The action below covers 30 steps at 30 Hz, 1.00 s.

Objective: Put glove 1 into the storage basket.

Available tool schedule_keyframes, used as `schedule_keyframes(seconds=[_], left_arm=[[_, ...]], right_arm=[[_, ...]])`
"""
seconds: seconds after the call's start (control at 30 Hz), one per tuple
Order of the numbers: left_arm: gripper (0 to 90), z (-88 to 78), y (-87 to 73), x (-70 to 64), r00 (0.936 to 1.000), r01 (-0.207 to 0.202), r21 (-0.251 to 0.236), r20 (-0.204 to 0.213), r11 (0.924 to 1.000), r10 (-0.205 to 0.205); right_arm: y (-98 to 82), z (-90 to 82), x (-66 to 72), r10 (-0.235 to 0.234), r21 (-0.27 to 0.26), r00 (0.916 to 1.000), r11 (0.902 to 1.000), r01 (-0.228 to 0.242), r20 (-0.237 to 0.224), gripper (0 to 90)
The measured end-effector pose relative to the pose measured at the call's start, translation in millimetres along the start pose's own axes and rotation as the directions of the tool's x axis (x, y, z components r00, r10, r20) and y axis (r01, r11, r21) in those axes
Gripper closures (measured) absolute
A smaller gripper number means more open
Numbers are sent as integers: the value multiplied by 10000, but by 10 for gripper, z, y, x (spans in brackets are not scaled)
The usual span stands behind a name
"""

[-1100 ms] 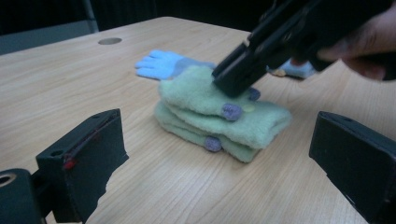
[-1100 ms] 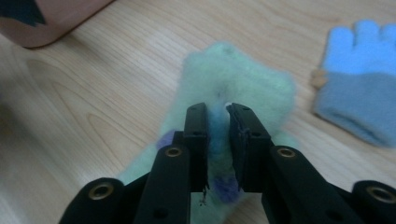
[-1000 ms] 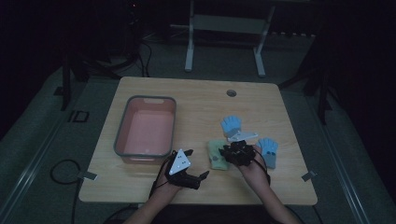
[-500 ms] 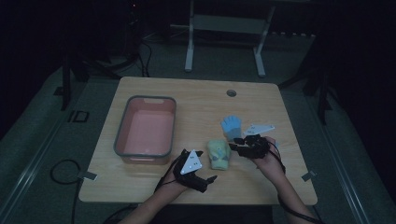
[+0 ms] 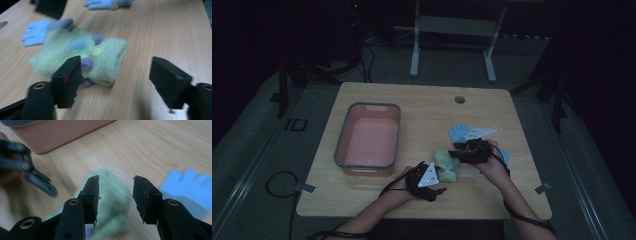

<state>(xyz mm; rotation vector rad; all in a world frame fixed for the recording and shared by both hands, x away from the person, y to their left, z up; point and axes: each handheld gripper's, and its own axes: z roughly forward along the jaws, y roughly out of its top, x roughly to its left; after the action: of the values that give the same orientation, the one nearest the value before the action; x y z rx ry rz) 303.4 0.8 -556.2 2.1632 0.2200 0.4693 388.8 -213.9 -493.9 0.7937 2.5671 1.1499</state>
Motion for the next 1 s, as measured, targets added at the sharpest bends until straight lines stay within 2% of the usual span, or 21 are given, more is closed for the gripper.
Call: schedule_keyframes(seconds=[0.1, 0.17, 0.23, 0.37, 0.43, 0.5, 0.57, 0.63, 0.67, 0.77, 0.83, 0.93, 1.0], left_arm=[[309, 63, 39, 26, 9999, -114, 16, 109, 9999, 114], [309, 109, 54, 40, 9996, -233, 102, 180, 9997, 231], [309, 138, 46, 49, 9995, -191, 127, 244, 9997, 187], [309, 240, -9, 65, 9993, -295, 757, 272, 9967, 275], [312, 263, -24, 83, 9994, -279, 880, 236, 9957, 259], [325, 272, -18, 92, 9994, -275, 908, 224, 9955, 255], [364, 281, -9, 105, 9993, -370, 955, 146, 9947, 357], [451, 288, 0, 119, 9992, -405, 1075, 30, 9934, 404], [515, 293, 11, 131, 9985, -534, 1234, -78, 9909, 548], [628, 302, 44, 121, 9964, -802, 1475, -169, 9858, 835], [707, 293, 75, 120, 9970, -713, 1494, -204, 9862, 752], [756, 267, 128, 151, 9987, -483, 1622, -94, 9856, 505], [768, 246, 159, 167, 9986, -490, 1675, -94, 9847, 512]], right_arm=[[18, 118, -26, 20, 201, 9999, 9998, -17, -157, 529], [7, 199, -88, 195, 351, 9993, 9992, -183, -328, 531], [-7, 241, -121, 201, 433, 9988, 9989, -182, -436, 512], [-112, 413, -220, 550, 1124, 9955, 9926, -462, -765, 440], [-159, 465, -276, 1115, 1375, 9855, 9861, -937, -1278, 427], [-187, 501, -333, 1608, 1631, 9748, 9773, -1353, -1548, 419], [-203, 519, -354, 1894, 1785, 9649, 9713, -1570, -1818, 462], [-215, 538, -365, 2290, 1892, 9515, 9632, -1909, -2057, 520], [-216, 537, -367, 2374, 1918, 9493, 9611, -1987, -2062, 541], [-206, 523, -346, 2454, 1904, 9494, 9593, -2087, -1961, 619], [-199, 504, -334, 2440, 1834, 9514, 9603, -2100, -1878, 660], [-192, 468, -326, 2583, 1741, 9488, 9581, -2275, -1817, 704], [-179, 445, -322, 2694, 1639, 9462, 9565, -2412, -1792, 716]])
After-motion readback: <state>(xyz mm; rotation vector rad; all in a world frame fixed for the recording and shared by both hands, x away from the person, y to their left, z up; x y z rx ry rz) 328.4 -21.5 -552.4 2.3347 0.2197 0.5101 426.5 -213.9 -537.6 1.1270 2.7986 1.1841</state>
